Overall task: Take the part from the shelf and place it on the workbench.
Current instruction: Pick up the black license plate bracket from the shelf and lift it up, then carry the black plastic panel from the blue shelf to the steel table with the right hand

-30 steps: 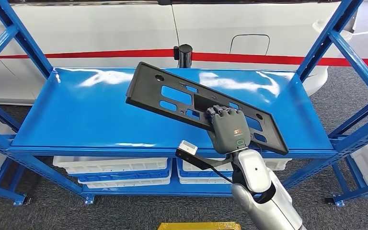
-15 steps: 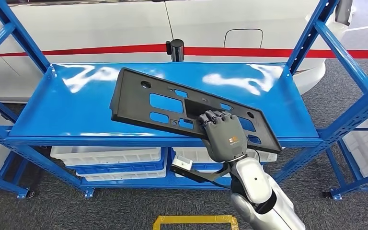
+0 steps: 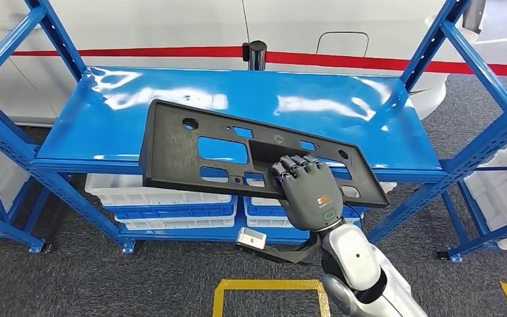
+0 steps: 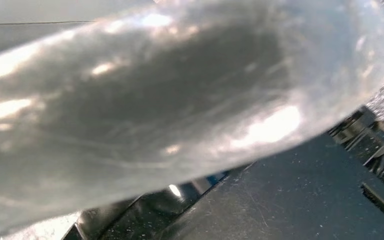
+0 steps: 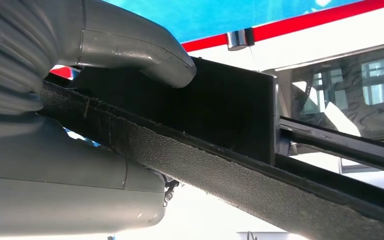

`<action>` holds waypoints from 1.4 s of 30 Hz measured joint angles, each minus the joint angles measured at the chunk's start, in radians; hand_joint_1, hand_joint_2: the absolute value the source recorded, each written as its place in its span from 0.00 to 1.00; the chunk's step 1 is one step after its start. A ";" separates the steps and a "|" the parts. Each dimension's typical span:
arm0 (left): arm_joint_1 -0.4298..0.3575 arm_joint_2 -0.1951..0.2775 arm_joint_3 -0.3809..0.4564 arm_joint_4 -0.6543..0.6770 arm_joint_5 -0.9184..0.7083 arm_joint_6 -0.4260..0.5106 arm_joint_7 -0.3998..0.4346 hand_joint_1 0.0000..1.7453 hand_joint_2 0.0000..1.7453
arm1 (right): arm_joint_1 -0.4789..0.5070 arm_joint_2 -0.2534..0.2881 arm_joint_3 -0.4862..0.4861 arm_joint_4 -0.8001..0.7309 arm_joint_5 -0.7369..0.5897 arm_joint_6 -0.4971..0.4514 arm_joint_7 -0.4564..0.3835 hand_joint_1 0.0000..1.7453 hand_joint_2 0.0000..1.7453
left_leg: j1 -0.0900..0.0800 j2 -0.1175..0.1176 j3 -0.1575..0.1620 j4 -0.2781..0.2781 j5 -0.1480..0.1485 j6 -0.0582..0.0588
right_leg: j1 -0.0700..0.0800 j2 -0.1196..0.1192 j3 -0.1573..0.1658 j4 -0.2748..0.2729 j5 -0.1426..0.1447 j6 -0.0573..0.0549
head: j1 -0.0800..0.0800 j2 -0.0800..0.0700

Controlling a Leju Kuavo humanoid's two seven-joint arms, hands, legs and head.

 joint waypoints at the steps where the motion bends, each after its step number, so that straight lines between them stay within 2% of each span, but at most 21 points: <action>1: 0.000 -0.001 0.001 -0.001 0.000 0.000 0.000 0.00 0.00 | 0.000 -0.001 0.000 -0.002 0.000 0.000 0.000 1.00 1.00 | -0.001 0.000 -0.008 0.000 0.009 -0.004 | 0.003 0.000 0.052 -0.075 0.005 -0.004 | -0.001 0.000; 3: 0.000 -0.002 0.004 -0.004 0.000 0.000 -0.001 0.00 0.00 | -0.001 -0.002 0.000 -0.007 0.000 -0.001 0.000 1.00 1.00 | -0.002 -0.001 -0.014 -0.002 0.027 -0.016 | 0.010 0.000 0.101 -0.160 0.001 -0.019 | -0.002 0.000; 6: 0.002 -0.004 0.009 -0.004 -0.006 -0.001 -0.001 0.00 0.00 | -0.001 -0.003 0.002 -0.010 0.000 -0.002 0.000 1.00 1.00 | 0.000 -0.001 -0.022 -0.002 0.033 -0.034 | 0.004 0.000 0.089 -0.173 0.019 -0.040 | -0.002 0.000; 10: 0.004 -0.004 0.021 -0.004 -0.024 -0.004 -0.002 0.00 0.00 | -0.001 -0.003 0.005 -0.011 -0.001 -0.005 0.000 1.00 1.00 | 0.009 0.000 -0.074 0.175 -0.142 -0.052 | -0.005 -0.003 0.052 -0.174 0.062 -0.062 | -0.005 0.000; 12: 0.003 -0.004 0.027 -0.004 -0.034 -0.007 -0.002 0.00 0.00 | 0.000 -0.004 0.007 -0.011 -0.003 -0.008 0.000 1.00 1.00 | 0.016 0.000 -0.075 0.262 -0.165 -0.062 | -0.007 -0.004 0.027 -0.171 0.081 -0.057 | -0.005 0.000; 14: 0.003 -0.004 0.037 -0.004 -0.050 -0.011 -0.002 0.00 0.00 | 0.001 -0.006 0.010 -0.011 -0.008 -0.013 0.000 1.00 1.00 | 0.026 0.001 -0.017 0.229 -0.118 -0.072 | -0.012 -0.005 0.002 -0.164 0.096 -0.047 | -0.004 0.000; 17: -0.003 -0.008 0.055 -0.005 -0.081 -0.020 -0.003 0.00 0.00 | 0.001 -0.008 0.013 -0.014 -0.016 -0.024 0.000 1.00 1.00 | 0.032 -0.006 0.104 0.059 -0.105 -0.090 | -0.016 -0.005 -0.032 -0.144 0.112 -0.026 | -0.006 0.000; 19: -0.005 -0.011 0.068 -0.006 -0.102 -0.025 -0.003 0.00 0.00 | 0.001 -0.010 0.014 -0.017 -0.022 -0.031 -0.002 1.00 1.00 | 0.023 -0.012 0.115 0.021 -0.116 -0.080 | -0.013 -0.006 -0.044 -0.140 0.127 -0.010 | -0.005 0.000; 22: -0.002 -0.012 0.088 -0.006 -0.132 -0.035 -0.002 0.00 0.00 | 0.003 -0.016 0.015 -0.019 -0.029 -0.040 -0.004 1.00 1.00 | 0.014 -0.008 0.085 0.019 -0.091 -0.038 | -0.020 -0.005 -0.063 -0.134 0.124 0.005 | -0.005 0.000; 24: -0.002 -0.013 0.102 -0.006 -0.156 -0.042 -0.001 0.00 0.00 | 0.004 -0.020 0.015 -0.019 -0.031 -0.044 -0.004 1.00 1.00 | 0.012 -0.005 0.058 0.018 -0.066 -0.011 | -0.018 -0.004 -0.096 -0.059 0.049 -0.009 | -0.002 0.000; 26: -0.001 -0.016 0.118 -0.006 -0.172 -0.048 0.000 0.00 0.00 | 0.004 -0.023 0.015 -0.019 -0.033 -0.046 -0.004 1.00 1.00 | 0.007 -0.005 0.022 0.018 -0.040 0.001 | -0.011 -0.003 -0.130 0.070 -0.035 -0.022 | -0.001 0.000; 27: 0.006 -0.017 0.129 -0.010 -0.166 -0.049 0.005 0.00 0.00 | 0.006 -0.025 0.015 -0.019 -0.031 -0.048 -0.001 1.00 1.00 | 0.004 -0.004 0.004 0.018 -0.026 0.003 | -0.008 -0.003 -0.133 0.121 -0.053 -0.022 | -0.001 0.000; 28: 0.022 -0.019 0.147 -0.022 -0.146 -0.048 0.016 0.00 0.00 | 0.012 -0.026 0.015 -0.021 -0.027 -0.052 0.005 1.00 1.00 | 0.001 -0.003 -0.013 0.019 -0.014 0.004 | -0.004 -0.003 -0.120 0.144 -0.050 -0.018 | -0.001 0.000; 30: 0.083 -0.023 0.213 -0.078 -0.099 -0.045 0.054 0.00 0.00 | 0.034 -0.028 0.014 -0.029 -0.012 -0.065 0.025 1.00 1.00 | -0.005 0.001 -0.039 0.019 0.009 0.003 | 0.007 -0.003 -0.045 0.096 -0.014 -0.011 | -0.001 0.000; 33: 0.179 -0.028 0.313 -0.187 -0.091 -0.057 0.103 0.00 0.00 | 0.058 -0.036 0.015 -0.050 0.003 -0.083 0.044 1.00 1.00 | -0.011 0.005 -0.060 0.017 0.043 -0.004 | 0.027 -0.004 0.123 -0.117 -0.029 -0.039 | -0.003 0.000; 34: 0.201 -0.030 0.336 -0.214 -0.097 -0.064 0.110 0.00 0.00 | 0.061 -0.039 0.015 -0.055 0.005 -0.087 0.046 1.00 1.00 | -0.010 0.006 -0.062 0.013 0.056 -0.009 | 0.031 -0.004 0.149 -0.163 -0.041 -0.048 | -0.003 0.000; 36: 0.227 -0.034 0.374 -0.248 -0.115 -0.077 0.115 0.00 0.00 | 0.066 -0.043 0.015 -0.060 0.006 -0.093 0.048 1.00 1.00 | -0.007 0.006 -0.063 0.000 0.078 -0.022 | 0.028 -0.004 0.141 -0.183 -0.027 -0.055 | -0.002 0.000; 37: 0.234 -0.036 0.394 -0.259 -0.126 -0.085 0.115 0.00 0.00 | 0.068 -0.043 0.016 -0.061 0.006 -0.094 0.049 1.00 1.00 | -0.005 0.005 -0.067 0.003 0.067 -0.029 | 0.024 -0.005 0.132 -0.186 -0.014 -0.061 | -0.001 0.000; 39: 0.243 -0.042 0.431 -0.272 -0.150 -0.100 0.110 0.00 0.00 | 0.069 -0.044 0.018 -0.061 -0.003 -0.094 0.047 1.00 1.00 | -0.001 0.002 -0.080 0.057 -0.020 -0.042 | 0.014 -0.007 0.109 -0.190 0.015 -0.073 | -0.004 0.000; 41: 0.246 -0.049 0.466 -0.277 -0.172 -0.114 0.097 0.00 0.00 | 0.065 -0.048 0.017 -0.059 -0.029 -0.093 0.034 1.00 1.00 | 0.006 0.001 -0.093 0.176 -0.127 -0.055 | 0.014 -0.009 0.082 -0.189 0.042 -0.076 | -0.005 0.000; 42: 0.245 -0.052 0.484 -0.277 -0.182 -0.120 0.091 0.00 0.00 | 0.061 -0.052 0.016 -0.057 -0.043 -0.093 0.026 1.00 1.00 | 0.010 0.001 -0.093 0.234 -0.147 -0.062 | 0.013 -0.009 0.067 -0.187 0.055 -0.074 | -0.004 0.000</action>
